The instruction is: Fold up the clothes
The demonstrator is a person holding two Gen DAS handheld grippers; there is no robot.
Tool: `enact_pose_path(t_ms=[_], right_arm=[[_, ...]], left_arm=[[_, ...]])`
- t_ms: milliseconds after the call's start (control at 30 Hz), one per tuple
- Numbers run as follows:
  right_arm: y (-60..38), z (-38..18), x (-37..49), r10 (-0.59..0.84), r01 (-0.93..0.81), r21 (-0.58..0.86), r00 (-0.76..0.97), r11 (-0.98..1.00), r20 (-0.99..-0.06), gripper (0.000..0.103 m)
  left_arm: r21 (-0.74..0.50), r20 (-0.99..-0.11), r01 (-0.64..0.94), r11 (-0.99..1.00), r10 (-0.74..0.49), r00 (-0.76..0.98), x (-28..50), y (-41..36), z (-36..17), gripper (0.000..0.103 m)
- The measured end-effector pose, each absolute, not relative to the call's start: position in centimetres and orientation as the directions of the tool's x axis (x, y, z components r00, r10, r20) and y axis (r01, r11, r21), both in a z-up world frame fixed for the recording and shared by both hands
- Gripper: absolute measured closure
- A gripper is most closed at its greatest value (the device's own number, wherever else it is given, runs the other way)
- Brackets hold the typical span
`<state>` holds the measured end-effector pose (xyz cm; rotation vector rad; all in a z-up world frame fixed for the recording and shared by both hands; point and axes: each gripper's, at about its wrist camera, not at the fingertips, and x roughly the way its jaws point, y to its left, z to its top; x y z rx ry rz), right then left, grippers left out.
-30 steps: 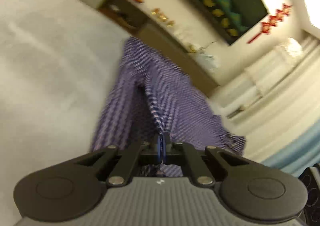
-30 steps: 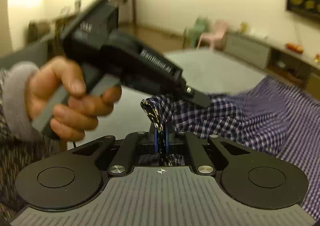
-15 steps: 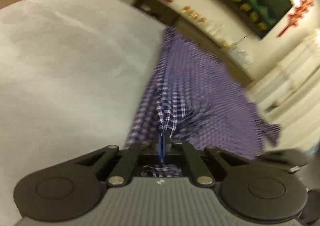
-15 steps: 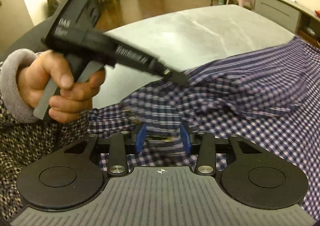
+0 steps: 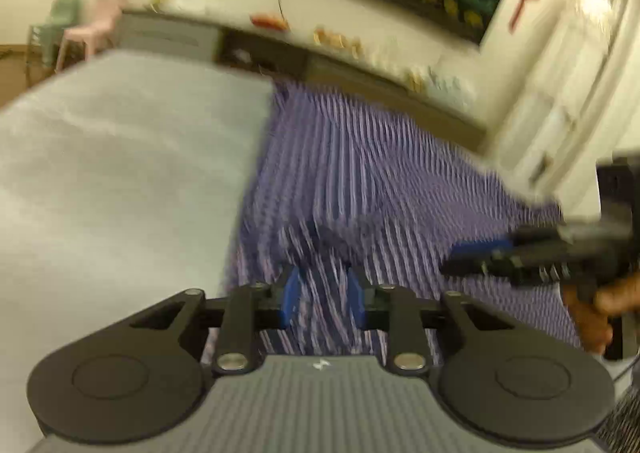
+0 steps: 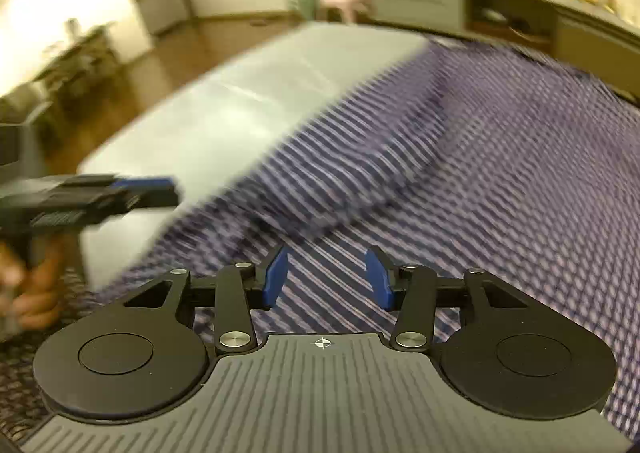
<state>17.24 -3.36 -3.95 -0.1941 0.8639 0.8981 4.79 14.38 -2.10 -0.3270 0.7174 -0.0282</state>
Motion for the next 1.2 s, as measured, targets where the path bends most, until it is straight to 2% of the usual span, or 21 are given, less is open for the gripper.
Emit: enact_pose_path(t_ms=[67,167,300,400,500,567,633,667,700,800,900,967,1033,1133,1200], right_arm=[[-4.0,-5.5,17.5,0.547,-0.717,0.167,0.338,0.677,-0.765,0.058],[-5.3,-6.7,17.2,0.524,-0.693,0.15,0.367,0.705,-0.769,0.06],[-8.1,-6.1,16.5,0.504,-0.642,0.147,0.418,0.753,-0.756,0.058],[-9.9,-6.6,16.1,0.458,-0.604,0.119,0.446,0.788,-0.769,0.055],[-12.0,-6.4,15.4,0.441,-0.587,0.105,0.467,0.803,-0.766,0.051],[-14.7,-5.3,15.2,0.441,-0.538,0.128,0.506,0.833,-0.741,0.05],[-19.3,-4.0,16.3,0.412,-0.442,0.153,0.579,0.884,-0.704,0.042],[-21.8,-3.3,17.0,0.389,-0.386,0.167,0.616,0.907,-0.685,0.034],[-24.3,-2.7,17.7,0.363,-0.329,0.183,0.652,0.927,-0.666,0.027],[-31.9,-1.3,20.1,0.262,-0.141,0.238,0.741,0.961,-0.619,0.027],[-39.8,-2.4,23.6,0.128,0.092,0.314,0.778,0.945,-0.615,0.027],[-44.0,-3.7,25.2,0.089,0.204,0.395,0.788,0.896,-0.61,0.027],[-45.9,-4.6,26.7,0.069,0.245,0.423,0.795,0.872,-0.602,0.027],[-45.2,-5.2,29.0,0.055,0.221,0.386,0.807,0.896,-0.588,0.026],[-43.8,-5.2,29.8,0.048,0.184,0.345,0.822,0.92,-0.567,0.016]], left_arm=[[-0.279,-0.684,-0.097,0.955,-0.127,0.718,5.2,13.9,-3.2,0.079],[-0.237,-0.713,-0.104,0.966,-0.1,0.694,5.2,13.6,-3.1,0.079],[-0.208,-0.702,-0.04,0.977,-0.121,0.702,2.7,12.5,-3.0,0.073],[-0.114,-0.707,-0.034,0.993,-0.057,0.705,1.9,11.0,-3.1,0.071],[-0.139,-0.695,-0.027,0.99,-0.078,0.715,1.7,10.5,-1.4,0.071],[-0.139,-0.666,-0.018,0.99,-0.08,0.742,0.8,10.6,0.1,0.062],[-0.131,-0.639,-0.001,0.991,-0.084,0.764,1.2,9.7,1.8,0.053],[-0.127,-0.628,0.01,0.992,-0.088,0.773,1.6,9.2,2.5,0.051],[-0.147,-0.627,0.032,0.989,-0.118,0.77,2.4,8.4,3.0,0.05],[-0.205,-0.618,0.096,0.974,-0.205,0.759,4.6,6.1,4.6,0.047],[-0.25,-0.616,0.17,0.953,-0.292,0.731,7.3,2.8,5.5,0.045],[-0.265,-0.618,0.221,0.938,-0.341,0.708,9.3,0.2,5.9,0.044],[-0.277,-0.617,0.261,0.925,-0.38,0.69,11.1,-2.2,6.1,0.043],[-0.294,-0.624,0.286,0.912,-0.41,0.666,14.1,-5.3,5.6,0.041],[-0.297,-0.63,0.283,0.912,-0.41,0.659,16.0,-7.1,5.1,0.041]])
